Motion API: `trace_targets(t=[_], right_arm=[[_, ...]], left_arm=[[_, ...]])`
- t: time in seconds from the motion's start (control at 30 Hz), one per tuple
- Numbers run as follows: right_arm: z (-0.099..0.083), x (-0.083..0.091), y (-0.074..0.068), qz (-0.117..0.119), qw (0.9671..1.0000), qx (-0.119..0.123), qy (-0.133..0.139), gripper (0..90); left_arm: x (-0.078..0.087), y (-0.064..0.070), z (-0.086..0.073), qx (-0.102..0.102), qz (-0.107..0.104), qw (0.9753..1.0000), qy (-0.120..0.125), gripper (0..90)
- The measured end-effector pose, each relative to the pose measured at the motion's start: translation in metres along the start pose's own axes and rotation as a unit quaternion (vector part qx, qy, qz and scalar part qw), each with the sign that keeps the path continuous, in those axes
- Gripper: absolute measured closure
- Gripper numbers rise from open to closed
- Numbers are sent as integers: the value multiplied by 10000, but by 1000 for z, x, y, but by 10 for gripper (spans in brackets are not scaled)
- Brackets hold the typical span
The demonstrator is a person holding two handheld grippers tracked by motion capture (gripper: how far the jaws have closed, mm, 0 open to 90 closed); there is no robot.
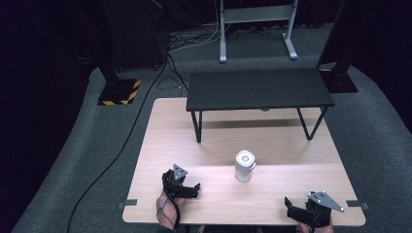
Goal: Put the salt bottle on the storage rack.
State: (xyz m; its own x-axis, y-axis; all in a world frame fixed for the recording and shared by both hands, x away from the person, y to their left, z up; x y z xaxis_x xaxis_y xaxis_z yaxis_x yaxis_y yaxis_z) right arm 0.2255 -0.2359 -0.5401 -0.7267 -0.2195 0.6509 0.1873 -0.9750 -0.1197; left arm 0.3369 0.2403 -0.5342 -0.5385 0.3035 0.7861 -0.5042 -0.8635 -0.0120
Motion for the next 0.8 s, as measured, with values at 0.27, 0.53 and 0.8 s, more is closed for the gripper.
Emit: trace_targets(t=[0.27, 0.53, 0.8], right_arm=[[4, -10, -29, 182, 9998, 112, 59, 0], [21, -29, -51, 537, 9979, 366, 84, 0], [34, -43, -67, 834, 9950, 553, 54, 0]], left_arm=[[0, 0, 0, -3, -2, 10000, -2, 0], [0, 0, 0, -3, -3, 10000, -3, 0], [0, 0, 0, -5, -2, 10000, -5, 0]])
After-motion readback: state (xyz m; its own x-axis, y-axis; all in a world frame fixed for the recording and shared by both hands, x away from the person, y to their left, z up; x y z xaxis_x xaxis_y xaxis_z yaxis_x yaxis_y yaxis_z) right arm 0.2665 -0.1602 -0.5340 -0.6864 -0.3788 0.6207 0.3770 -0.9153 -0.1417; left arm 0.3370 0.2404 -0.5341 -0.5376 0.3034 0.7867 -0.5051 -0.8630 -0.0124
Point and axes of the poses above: each handheld gripper's, and its own axes: x roughly backward along the jaws, z roughly out of its top, y roughly to its right, the point moved 9 cm from there along -x, roughly forward along the jaws, and after that the axes turned 7 degrees about -y, right-handed, at the moved point
